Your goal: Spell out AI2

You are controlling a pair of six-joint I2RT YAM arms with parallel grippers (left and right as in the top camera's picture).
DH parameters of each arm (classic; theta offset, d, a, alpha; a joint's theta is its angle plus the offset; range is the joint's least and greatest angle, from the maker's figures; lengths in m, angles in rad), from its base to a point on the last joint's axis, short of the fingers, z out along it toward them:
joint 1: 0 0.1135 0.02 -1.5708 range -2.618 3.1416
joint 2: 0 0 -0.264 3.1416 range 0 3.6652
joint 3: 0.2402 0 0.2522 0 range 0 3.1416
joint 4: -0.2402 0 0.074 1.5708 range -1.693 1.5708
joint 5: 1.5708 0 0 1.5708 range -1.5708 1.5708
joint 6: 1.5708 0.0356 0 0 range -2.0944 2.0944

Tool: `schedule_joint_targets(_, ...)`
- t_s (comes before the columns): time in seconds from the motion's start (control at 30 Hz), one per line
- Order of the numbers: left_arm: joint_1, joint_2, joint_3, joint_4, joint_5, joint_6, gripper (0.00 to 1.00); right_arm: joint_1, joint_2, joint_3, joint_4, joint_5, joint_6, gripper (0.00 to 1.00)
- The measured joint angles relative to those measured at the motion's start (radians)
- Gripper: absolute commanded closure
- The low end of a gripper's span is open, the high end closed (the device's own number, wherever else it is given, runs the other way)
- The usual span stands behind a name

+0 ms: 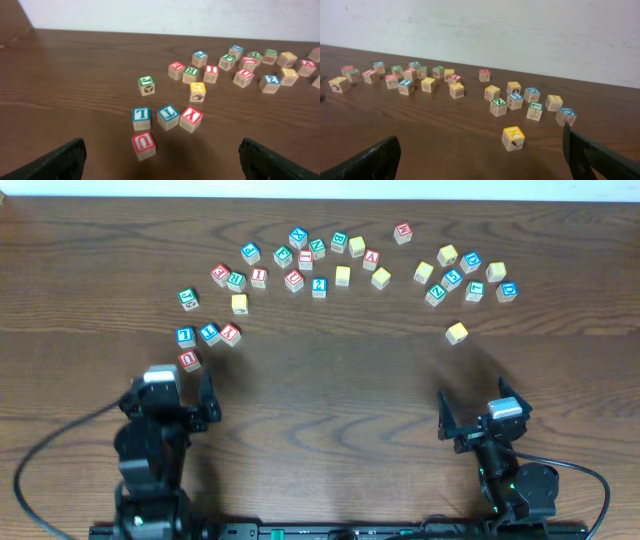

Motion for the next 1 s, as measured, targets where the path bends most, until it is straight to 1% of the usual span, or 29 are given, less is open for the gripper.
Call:
schedule_joint_targets(0.2, 0.000, 0.256, 0.210, -0.096, 0.031, 0.000, 0.04, 0.000, 0.000, 0.000, 0.000, 0.000, 0.000, 0.01)
schedule_joint_targets(0.43, 0.000, 0.461, 0.389, -0.269, 0.040, 0.000, 0.04, 0.000, 0.000, 0.000, 0.000, 0.000, 0.000, 0.01)
schedule_joint_targets(0.9, 0.000, 0.735, 0.664, -0.561, 0.107, 0.006, 0.04, 0.000, 0.000, 0.000, 0.014, 0.005, 0.000, 0.01)
schedule_joint_targets(1.0, 0.000, 0.782, 0.725, -0.615, 0.126, 0.018, 0.04, 0.000, 0.000, -0.001, 0.047, 0.002, 0.002, 0.01)
